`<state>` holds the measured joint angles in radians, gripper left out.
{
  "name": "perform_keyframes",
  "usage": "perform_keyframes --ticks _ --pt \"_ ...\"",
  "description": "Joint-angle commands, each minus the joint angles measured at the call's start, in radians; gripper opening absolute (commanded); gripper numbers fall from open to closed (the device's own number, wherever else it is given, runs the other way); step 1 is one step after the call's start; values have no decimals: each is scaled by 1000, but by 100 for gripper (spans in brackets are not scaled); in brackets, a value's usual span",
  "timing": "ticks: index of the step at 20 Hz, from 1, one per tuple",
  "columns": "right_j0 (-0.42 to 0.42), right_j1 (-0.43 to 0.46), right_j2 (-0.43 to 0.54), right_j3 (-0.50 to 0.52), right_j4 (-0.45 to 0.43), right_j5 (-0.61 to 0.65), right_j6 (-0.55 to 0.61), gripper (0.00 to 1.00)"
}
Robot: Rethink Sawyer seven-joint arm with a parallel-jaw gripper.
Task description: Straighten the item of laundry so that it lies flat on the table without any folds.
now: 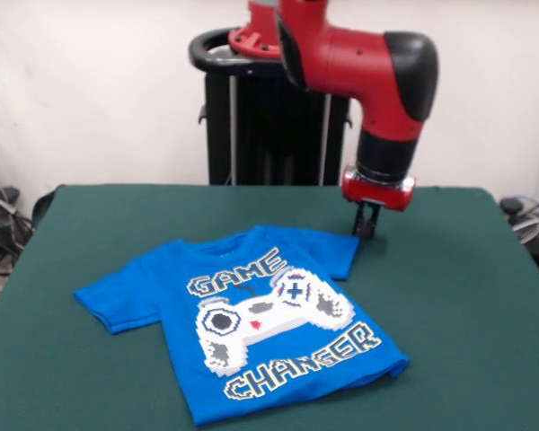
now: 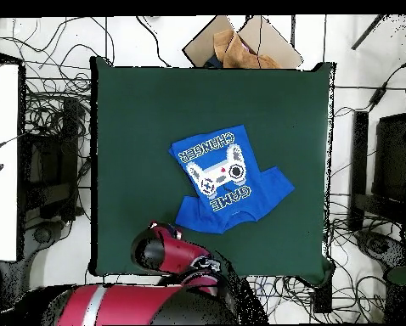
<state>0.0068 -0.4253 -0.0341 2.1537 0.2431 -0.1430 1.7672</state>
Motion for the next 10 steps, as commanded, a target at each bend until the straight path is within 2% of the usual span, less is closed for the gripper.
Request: perform_keyframes --ticks 1,5,10 --pt "139 -28 -27 -123 137 109 212 0" --pt "120 -57 -25 -144 138 235 185 0" --pt "108 -74 -30 -154 123 266 181 0"
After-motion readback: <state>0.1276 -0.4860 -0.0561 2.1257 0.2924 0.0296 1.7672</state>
